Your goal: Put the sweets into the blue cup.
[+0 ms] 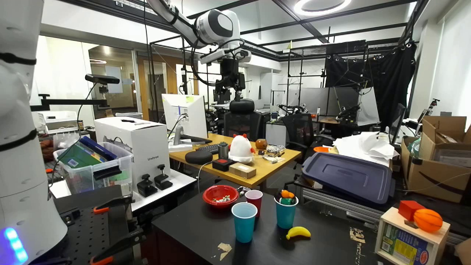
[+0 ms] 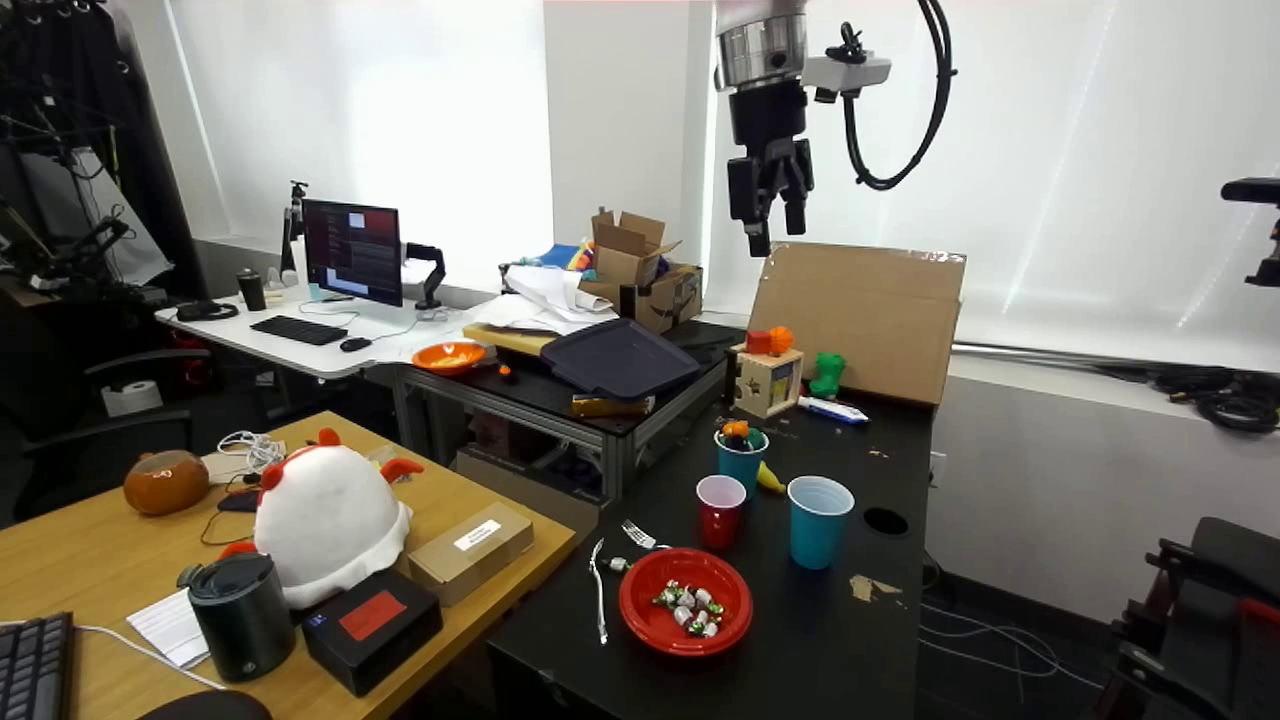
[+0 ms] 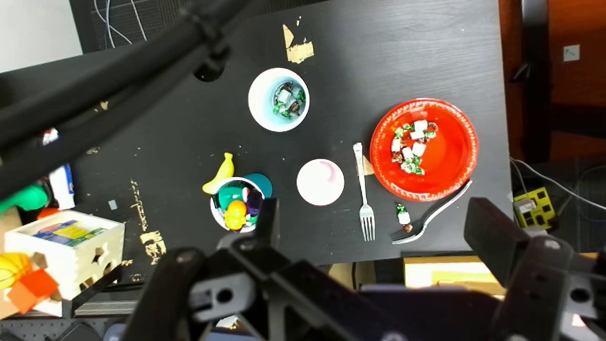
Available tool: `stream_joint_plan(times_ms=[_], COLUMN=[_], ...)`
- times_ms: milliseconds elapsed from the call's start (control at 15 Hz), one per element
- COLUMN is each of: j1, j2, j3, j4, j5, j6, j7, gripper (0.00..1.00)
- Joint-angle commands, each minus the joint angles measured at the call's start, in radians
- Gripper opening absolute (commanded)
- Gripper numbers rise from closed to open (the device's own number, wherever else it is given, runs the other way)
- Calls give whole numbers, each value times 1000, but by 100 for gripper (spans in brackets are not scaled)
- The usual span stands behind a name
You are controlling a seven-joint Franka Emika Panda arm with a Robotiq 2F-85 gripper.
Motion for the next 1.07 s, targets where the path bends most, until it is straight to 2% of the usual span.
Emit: stream_joint_plan(times_ms=[0,267,467,733,1000], j1=[-16,-13,-5,2,6], j2=[7,43,87,161,257], j3=[14,15,8,19,30], j4=[-17,-29,-49,-62,-43], j5=[42,89,75,107,138], j6=[34,114,193,291,340], j7=[21,31,67,88,84], gripper=[100,100,100,100,100])
